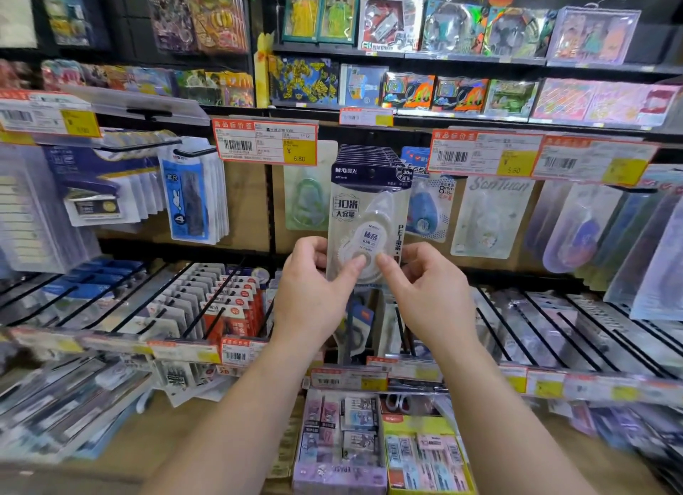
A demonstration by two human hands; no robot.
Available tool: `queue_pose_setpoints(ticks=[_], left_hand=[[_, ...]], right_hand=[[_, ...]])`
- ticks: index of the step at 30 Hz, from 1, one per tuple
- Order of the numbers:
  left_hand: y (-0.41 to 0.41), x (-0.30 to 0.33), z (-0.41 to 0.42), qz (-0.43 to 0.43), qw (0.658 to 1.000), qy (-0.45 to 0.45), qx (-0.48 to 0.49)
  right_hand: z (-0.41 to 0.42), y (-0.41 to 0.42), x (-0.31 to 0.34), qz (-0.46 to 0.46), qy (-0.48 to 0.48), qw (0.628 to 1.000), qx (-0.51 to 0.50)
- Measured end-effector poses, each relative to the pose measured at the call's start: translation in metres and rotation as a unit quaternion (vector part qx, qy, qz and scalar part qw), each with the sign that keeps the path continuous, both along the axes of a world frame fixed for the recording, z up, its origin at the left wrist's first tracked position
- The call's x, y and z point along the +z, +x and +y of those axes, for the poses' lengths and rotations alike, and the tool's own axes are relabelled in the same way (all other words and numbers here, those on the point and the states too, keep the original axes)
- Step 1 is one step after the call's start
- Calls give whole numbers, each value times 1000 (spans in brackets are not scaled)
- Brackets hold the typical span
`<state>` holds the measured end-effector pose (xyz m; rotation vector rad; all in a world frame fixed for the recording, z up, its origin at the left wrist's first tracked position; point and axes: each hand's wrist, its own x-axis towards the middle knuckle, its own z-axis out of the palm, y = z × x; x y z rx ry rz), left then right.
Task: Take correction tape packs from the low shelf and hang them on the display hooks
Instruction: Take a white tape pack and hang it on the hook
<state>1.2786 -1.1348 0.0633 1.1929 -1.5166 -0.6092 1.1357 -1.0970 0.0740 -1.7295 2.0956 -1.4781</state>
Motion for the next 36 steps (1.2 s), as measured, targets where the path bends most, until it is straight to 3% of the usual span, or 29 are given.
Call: queue_pose_setpoints(ticks=[5,10,16,19,22,36], left_hand=[[-4,1,2,-16,1000,11,19],[-4,-4,11,-55,997,17,48],[5,-15,35,-228,967,30,109],[6,-15,55,-341,934,48,96],[9,-20,80,-400,913,54,60],[-26,-73,196,-408,905,64,-97]], right_hand=[[-5,-5,1,-15,20,1000,15],[-3,-12,-5,25,22,999,20],[14,-14,-19,139,69,988,-4],[32,-13,-25,178,132,975,-7],[60,-10,-29,194,184,963,-5],[226,-38,-92,179,222,953,-103]])
